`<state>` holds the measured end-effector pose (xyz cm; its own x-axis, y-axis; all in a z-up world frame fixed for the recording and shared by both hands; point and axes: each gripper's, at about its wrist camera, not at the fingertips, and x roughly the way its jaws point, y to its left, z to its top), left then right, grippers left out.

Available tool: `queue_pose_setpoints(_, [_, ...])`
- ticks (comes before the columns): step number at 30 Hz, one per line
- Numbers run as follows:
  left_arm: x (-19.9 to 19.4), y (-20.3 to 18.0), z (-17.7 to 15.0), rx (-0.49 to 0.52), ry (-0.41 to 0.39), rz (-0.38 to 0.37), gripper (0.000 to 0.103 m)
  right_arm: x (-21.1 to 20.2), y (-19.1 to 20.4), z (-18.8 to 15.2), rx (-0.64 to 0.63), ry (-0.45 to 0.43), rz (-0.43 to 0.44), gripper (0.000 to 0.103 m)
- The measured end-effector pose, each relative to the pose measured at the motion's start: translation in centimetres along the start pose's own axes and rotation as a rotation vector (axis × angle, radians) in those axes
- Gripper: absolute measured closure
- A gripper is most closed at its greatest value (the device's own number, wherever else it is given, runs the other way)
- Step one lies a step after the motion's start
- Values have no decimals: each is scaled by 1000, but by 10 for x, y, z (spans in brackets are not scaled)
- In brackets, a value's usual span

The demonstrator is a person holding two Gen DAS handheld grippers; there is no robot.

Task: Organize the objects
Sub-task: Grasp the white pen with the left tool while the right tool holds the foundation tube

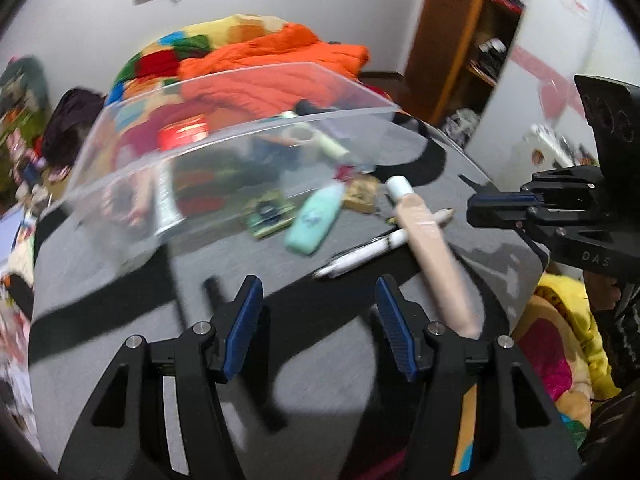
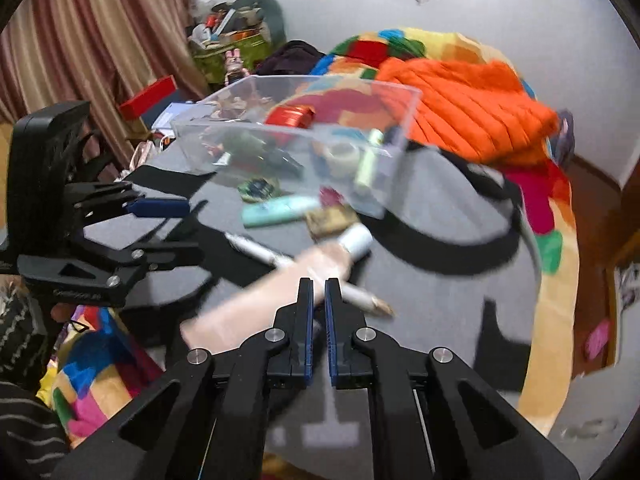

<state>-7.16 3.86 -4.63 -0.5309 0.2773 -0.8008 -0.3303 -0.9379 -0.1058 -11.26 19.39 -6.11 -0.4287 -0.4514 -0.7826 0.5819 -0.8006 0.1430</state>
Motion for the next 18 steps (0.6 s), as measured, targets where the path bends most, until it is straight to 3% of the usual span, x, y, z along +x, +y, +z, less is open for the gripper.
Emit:
queue_pose_setpoints(4, [22,-19,16,122,40,21,44,-5,-19,-11,90,1,15,94])
queue_pose_setpoints(8, [40,-30,24,198,76,36,45,1,-22,-13,125,-2,0,70])
queue_pose_setpoints(11, [44,-32,25,212,76,31,45,5,-22,-12,120,-20,-38,65])
queue_pose_setpoints(12, [44,-33,25,214,76,21,47,7,-22,-11,117,-18,-42,65])
queue_pose_setpoints(14, [47,-36,25,220,93,-11,66,12,-24,-9,116,-11,-58,65])
queue_pose_setpoints(18, [50,-44,21,223,90,-20,76,19,-31,-6,155,-1,-33,65])
